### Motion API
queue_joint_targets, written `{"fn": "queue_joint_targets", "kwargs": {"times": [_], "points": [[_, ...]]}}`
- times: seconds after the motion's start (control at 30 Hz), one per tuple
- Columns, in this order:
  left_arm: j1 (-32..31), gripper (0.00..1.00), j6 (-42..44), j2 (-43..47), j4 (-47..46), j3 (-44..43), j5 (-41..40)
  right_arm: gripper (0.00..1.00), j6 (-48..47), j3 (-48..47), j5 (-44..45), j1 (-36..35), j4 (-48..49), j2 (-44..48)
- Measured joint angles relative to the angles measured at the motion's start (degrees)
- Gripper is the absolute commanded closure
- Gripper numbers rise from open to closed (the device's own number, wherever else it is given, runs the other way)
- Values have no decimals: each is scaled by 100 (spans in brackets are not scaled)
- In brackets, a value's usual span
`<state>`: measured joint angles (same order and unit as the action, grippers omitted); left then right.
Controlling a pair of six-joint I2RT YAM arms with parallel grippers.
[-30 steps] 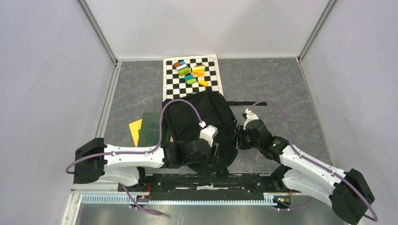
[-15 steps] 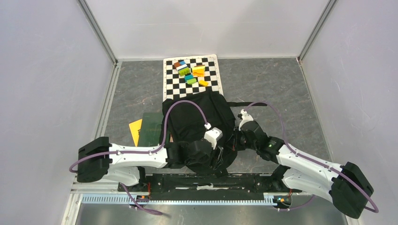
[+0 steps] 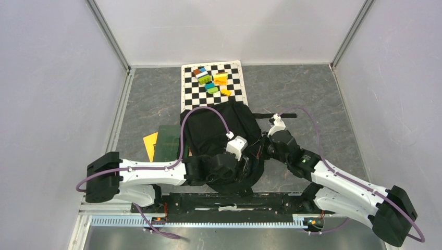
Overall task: Pack the student bag
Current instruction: Unzip the student bag at the center of the board.
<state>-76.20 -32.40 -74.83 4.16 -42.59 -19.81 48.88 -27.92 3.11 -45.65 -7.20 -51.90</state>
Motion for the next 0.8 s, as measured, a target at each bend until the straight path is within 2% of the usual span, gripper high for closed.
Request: {"fn": "queue_joint_targets", "kwargs": {"times": [0.07,0.13,0.2,0.27,0.3,0.37,0.4,0.47,0.53,0.63,0.8], "points": [[2,67,-17,0,2,2,-107,100,44,-4,39,0,31,7],[2,85,-24,24,0,13,-181,100,74,-4,70,0,31,20],[0,97,-22,85,7,44,-262,100,81,-4,116,0,28,44],[2,98,-4,153,13,57,-323,97,63,-9,162,0,24,76],[2,98,-2,188,22,57,-376,90,35,-24,195,0,9,96],[24,98,-2,262,57,55,-422,65,-48,-111,227,-11,-87,116],[46,98,-2,315,92,42,-439,57,-101,-160,240,-22,-127,127],[140,98,7,431,275,-31,-455,42,-306,-356,415,-35,-385,166],[310,98,35,509,439,-136,-404,32,-470,-549,634,-35,-643,260],[739,98,103,540,664,-400,-236,24,-686,-678,938,-35,-970,540],[1294,98,299,540,831,-629,103,23,-807,-549,1005,-33,-1311,896]]}}
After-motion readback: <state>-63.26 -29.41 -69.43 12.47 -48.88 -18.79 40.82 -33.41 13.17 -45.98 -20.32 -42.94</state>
